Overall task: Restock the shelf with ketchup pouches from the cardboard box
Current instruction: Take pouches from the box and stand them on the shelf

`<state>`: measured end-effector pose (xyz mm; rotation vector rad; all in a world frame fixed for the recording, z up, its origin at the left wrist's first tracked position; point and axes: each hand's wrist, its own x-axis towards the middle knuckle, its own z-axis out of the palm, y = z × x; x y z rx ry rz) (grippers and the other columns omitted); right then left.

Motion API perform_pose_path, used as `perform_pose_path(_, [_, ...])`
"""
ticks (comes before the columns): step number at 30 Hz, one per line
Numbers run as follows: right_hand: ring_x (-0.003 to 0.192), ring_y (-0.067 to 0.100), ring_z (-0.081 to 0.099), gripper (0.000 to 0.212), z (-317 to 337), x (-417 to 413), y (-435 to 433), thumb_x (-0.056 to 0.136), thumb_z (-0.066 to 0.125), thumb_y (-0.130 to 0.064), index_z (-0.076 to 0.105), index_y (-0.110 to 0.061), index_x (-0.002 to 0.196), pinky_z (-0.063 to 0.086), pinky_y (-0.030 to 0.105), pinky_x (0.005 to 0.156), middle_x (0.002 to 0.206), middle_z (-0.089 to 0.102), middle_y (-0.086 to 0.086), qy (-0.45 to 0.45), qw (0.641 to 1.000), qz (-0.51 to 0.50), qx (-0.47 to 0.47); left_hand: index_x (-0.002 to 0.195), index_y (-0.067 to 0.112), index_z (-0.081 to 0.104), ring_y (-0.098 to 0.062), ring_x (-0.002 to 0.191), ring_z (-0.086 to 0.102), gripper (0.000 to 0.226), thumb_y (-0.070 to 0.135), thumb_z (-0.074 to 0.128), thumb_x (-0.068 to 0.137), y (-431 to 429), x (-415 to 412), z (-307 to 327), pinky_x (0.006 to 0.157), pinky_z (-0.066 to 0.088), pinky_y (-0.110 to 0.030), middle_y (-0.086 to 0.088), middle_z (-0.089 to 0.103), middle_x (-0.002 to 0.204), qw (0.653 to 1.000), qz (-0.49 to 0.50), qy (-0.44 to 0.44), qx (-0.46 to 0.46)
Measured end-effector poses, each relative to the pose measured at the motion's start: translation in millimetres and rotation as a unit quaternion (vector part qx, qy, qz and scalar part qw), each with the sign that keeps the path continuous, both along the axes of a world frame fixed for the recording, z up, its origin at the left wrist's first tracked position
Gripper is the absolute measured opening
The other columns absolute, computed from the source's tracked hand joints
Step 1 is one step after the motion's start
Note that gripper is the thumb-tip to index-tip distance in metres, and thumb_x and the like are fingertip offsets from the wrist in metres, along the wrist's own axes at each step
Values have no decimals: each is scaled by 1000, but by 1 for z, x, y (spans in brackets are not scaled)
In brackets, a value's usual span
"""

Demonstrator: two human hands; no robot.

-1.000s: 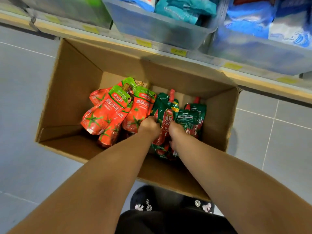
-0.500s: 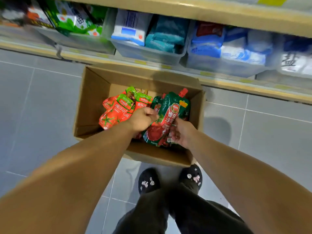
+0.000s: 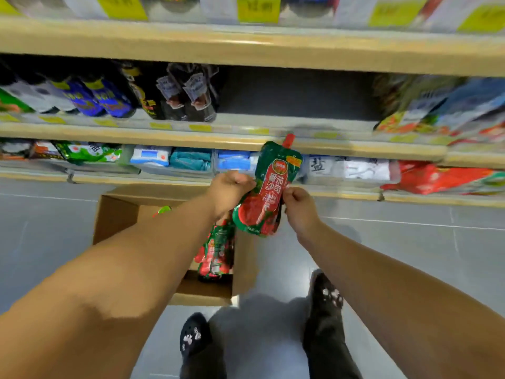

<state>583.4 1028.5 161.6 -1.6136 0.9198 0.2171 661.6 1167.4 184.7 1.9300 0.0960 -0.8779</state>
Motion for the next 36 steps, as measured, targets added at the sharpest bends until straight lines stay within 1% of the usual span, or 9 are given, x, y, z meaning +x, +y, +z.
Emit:
perform_pose_path(2, [79, 22, 52, 26, 14, 15, -35, 96, 39, -16, 60, -1, 91, 36, 26, 70, 81, 59, 8, -8, 999, 26, -27, 52, 20, 58, -11, 56, 50, 39, 14, 56, 90, -36, 9, 17, 56, 40, -22, -1, 54, 62, 1000, 7, 4, -24])
perform_pose_path(8, [82, 27, 57, 25, 29, 58, -120, 95, 40, -20, 59, -5, 93, 47, 34, 75, 89, 62, 12, -22, 994, 43, -101, 88, -2, 66, -11, 61, 57, 17, 14, 61, 88, -124, 34, 36, 57, 50, -19, -10, 62, 77, 994, 84, -60, -19])
perform_pose_path(12, [78, 26, 59, 22, 18, 62, -143, 94, 41, -22, 57, -10, 86, 50, 36, 72, 83, 63, 9, -51, 994, -14, -91, 92, 2, 67, -20, 77, 62, 18, 18, 64, 85, -160, 42, 20, 69, 54, -28, -12, 67, 86, 987, 137, -82, -33])
perform_pose_path(18, [64, 21, 54, 23, -1, 85, -163, 90, 42, -17, 54, -10, 71, 47, 34, 60, 67, 57, 8, -121, 987, -39, -102, 89, 8, 69, -16, 66, 61, 12, 18, 62, 84, -184, 72, -8, 66, 52, -26, -5, 66, 74, 981, 122, -141, -62])
perform_pose_path(22, [64, 21, 48, 28, -1, 120, -180, 86, 46, -18, 53, -13, 60, 37, 29, 58, 61, 53, 2, -177, 969, -58, -164, 89, 8, 69, -22, 79, 64, 15, 21, 64, 82, -199, 108, -16, 71, 50, -24, -14, 70, 94, 966, 146, -207, -59])
perform_pose_path(24, [82, 26, 53, 19, 1, 136, -188, 87, 47, -15, 64, -8, 85, 40, 33, 71, 89, 65, 12, -191, 961, -46, -194, 104, 7, 66, -26, 101, 61, 25, 24, 54, 90, -210, 124, -15, 76, 45, -16, -14, 67, 111, 964, 84, -253, -3])
perform_pose_path(27, [113, 34, 53, 31, 4, 160, -203, 92, 37, -1, 55, 3, 118, 43, 37, 91, 124, 56, 23, -185, 940, 10, -287, 115, 5, 62, -31, 115, 56, 35, 29, 47, 94, -225, 142, -16, 91, 43, -29, -17, 61, 124, 950, 50, -307, 33])
perform_pose_path(30, [122, 32, 50, 33, -1, 177, -216, 94, 39, -5, 51, 0, 124, 42, 34, 97, 132, 53, 20, -193, 933, 17, -303, 117, 6, 63, -31, 112, 60, 44, 38, 57, 87, -236, 154, -23, 95, 47, -33, -17, 63, 123, 928, 76, -365, 24])
perform_pose_path(36, [110, 31, 58, 36, -15, 184, -234, 94, 41, -31, 56, -17, 123, 43, 30, 84, 124, 62, 12, -267, 900, -34, -343, 127, 13, 57, -28, 118, 56, 40, 29, 53, 91, -253, 152, -41, 97, 41, -27, -11, 60, 130, 901, 62, -426, -51])
